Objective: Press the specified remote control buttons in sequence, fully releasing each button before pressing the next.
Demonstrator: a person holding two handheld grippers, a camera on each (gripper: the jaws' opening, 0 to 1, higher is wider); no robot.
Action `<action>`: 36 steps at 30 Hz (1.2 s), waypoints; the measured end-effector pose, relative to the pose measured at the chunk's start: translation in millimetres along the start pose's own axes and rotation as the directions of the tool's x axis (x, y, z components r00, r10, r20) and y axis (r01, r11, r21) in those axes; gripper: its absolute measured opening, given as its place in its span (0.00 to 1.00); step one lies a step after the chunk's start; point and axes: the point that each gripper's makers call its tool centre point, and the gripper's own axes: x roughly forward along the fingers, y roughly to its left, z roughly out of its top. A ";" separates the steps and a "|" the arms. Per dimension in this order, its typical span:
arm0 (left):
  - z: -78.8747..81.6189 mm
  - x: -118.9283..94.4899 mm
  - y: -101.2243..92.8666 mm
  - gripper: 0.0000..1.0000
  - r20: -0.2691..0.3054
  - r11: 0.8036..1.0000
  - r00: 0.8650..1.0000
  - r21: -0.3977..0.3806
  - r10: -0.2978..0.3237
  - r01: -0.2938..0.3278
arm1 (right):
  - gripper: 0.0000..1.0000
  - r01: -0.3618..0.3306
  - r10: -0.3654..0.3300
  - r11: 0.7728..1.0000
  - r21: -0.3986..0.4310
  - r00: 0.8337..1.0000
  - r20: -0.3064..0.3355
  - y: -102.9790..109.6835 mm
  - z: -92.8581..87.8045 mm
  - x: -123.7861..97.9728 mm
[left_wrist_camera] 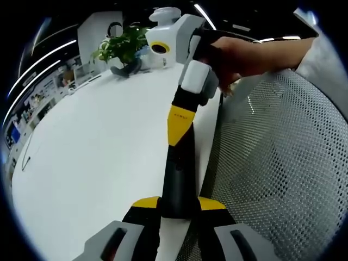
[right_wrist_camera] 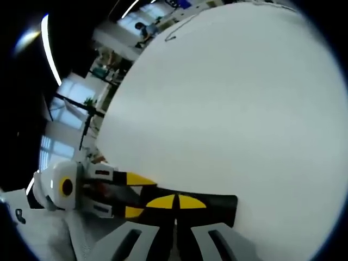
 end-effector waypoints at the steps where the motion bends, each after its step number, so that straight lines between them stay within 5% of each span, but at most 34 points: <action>1: 0.0 0.0 0.1 0.24 0.000 1.000 1.000 0.000 0.000 0.000 | 0.00 -0.001 0.001 1.000 -0.001 1.000 0.000 0.6 0.1 -0.1; 17: -0.1 0.1 0.4 0.25 -0.001 1.000 1.000 -0.004 0.002 -0.002 | 0.00 -0.005 0.002 0.999 -0.035 0.997 -0.075 4.2 -13.0 8.1; 36: 0.3 0.2 0.1 0.25 0.004 1.000 1.000 -0.006 0.001 0.000 | 0.00 -0.015 0.015 1.000 -0.003 0.998 -0.060 1.9 -11.8 8.1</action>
